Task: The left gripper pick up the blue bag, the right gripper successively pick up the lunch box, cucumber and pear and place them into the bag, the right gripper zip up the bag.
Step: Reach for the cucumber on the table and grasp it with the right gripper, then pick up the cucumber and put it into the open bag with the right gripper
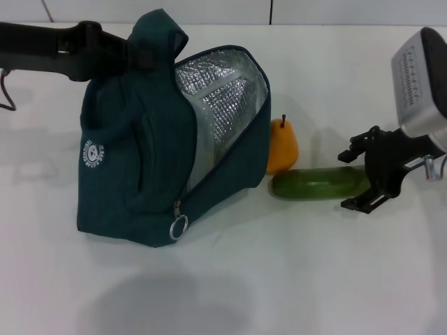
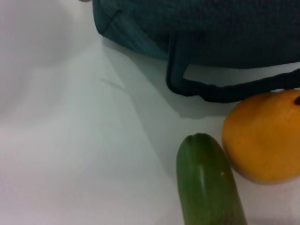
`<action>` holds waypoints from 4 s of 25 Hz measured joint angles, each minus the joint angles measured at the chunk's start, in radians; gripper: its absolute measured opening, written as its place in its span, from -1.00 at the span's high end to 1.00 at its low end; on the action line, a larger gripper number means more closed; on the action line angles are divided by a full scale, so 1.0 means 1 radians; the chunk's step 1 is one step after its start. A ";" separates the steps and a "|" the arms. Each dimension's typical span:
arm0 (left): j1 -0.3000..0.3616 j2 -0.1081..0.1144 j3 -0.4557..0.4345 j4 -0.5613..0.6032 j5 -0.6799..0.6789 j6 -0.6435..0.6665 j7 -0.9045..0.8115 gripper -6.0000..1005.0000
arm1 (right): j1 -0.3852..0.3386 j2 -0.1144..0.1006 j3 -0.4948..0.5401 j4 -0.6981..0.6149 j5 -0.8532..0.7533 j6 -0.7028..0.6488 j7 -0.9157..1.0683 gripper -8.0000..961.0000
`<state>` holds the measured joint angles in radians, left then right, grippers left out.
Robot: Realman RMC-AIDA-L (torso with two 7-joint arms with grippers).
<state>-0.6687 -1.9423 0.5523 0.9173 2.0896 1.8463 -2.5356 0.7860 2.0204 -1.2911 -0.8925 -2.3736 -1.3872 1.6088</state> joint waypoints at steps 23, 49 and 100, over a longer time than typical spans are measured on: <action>-0.010 0.001 0.000 0.000 0.005 -0.009 0.007 0.91 | 0.026 0.002 -0.039 0.104 0.055 0.099 -0.004 -0.34; -0.007 0.007 -0.006 -0.001 0.000 -0.012 0.003 0.91 | 0.023 -0.060 0.385 -0.059 0.171 -0.549 -0.009 -0.17; -0.003 -0.004 -0.006 -0.005 -0.008 -0.020 0.022 0.91 | 0.271 0.007 0.436 1.017 1.013 0.012 -0.318 -0.35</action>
<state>-0.6713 -1.9467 0.5463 0.9127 2.0818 1.8262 -2.5134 1.0573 2.0278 -0.8555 0.1241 -1.3605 -1.3753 1.2903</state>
